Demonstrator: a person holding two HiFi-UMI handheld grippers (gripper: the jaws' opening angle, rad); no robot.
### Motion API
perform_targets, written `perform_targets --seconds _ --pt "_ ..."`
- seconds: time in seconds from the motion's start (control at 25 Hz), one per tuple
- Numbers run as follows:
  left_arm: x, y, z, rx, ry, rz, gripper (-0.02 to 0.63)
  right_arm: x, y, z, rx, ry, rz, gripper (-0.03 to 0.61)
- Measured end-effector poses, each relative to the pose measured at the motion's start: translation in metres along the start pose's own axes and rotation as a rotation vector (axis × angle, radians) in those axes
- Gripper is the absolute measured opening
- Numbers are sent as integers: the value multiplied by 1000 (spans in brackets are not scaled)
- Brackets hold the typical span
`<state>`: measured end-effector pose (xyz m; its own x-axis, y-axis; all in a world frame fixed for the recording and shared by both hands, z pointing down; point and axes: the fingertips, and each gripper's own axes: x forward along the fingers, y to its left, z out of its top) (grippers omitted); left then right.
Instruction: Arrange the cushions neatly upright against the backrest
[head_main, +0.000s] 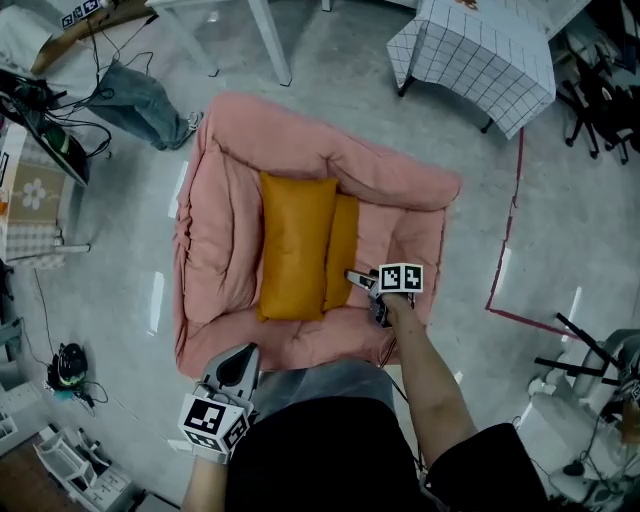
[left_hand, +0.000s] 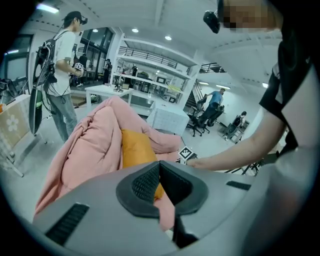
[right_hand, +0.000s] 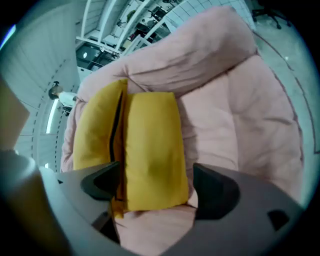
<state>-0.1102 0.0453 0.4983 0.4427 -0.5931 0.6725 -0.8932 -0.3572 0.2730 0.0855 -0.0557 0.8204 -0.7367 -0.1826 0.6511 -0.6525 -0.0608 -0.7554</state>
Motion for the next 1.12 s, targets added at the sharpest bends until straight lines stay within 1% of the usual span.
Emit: perform_targets --seconds 0.04,0.12,0.28,0.44,0.52,0.56,0.6,0.72,0.8,0.88,0.96,1.04,1.12 --pt "1 -1 -3 3 14 3 12 5 -12 -10 22 25 -4 436" --pt "2 -1 -8 2 36 12 12 16 -21 -22 65 53 24 436" --pt "5 0 -16 1 67 26 12 39 -19 -26 142 27 120 451" --pt "3 1 -23 -1 80 37 12 57 -17 -32 181 24 157 453" --pt "2 2 -26 -3 87 39 12 64 -16 -35 228 29 178 453" --pt "2 2 -27 -3 91 40 12 66 -16 -37 257 34 187 446" --pt "2 3 -29 -2 94 42 12 68 -16 -40 284 38 193 407" --pt "0 6 -34 -4 97 48 12 70 -12 -47 364 44 195 343" --pt "-1 7 -34 -8 91 49 12 70 -10 -54 429 42 189 317" --pt "-2 8 -34 -13 84 51 12 70 -12 -59 472 20 172 310" --pt "-2 7 -36 -15 81 49 12 70 -16 -57 453 -30 138 319" --pt "-2 6 -38 -13 80 45 12 69 -18 -49 391 -84 96 360" --pt "-3 7 -39 -20 75 46 12 65 -19 -44 337 -109 62 379"
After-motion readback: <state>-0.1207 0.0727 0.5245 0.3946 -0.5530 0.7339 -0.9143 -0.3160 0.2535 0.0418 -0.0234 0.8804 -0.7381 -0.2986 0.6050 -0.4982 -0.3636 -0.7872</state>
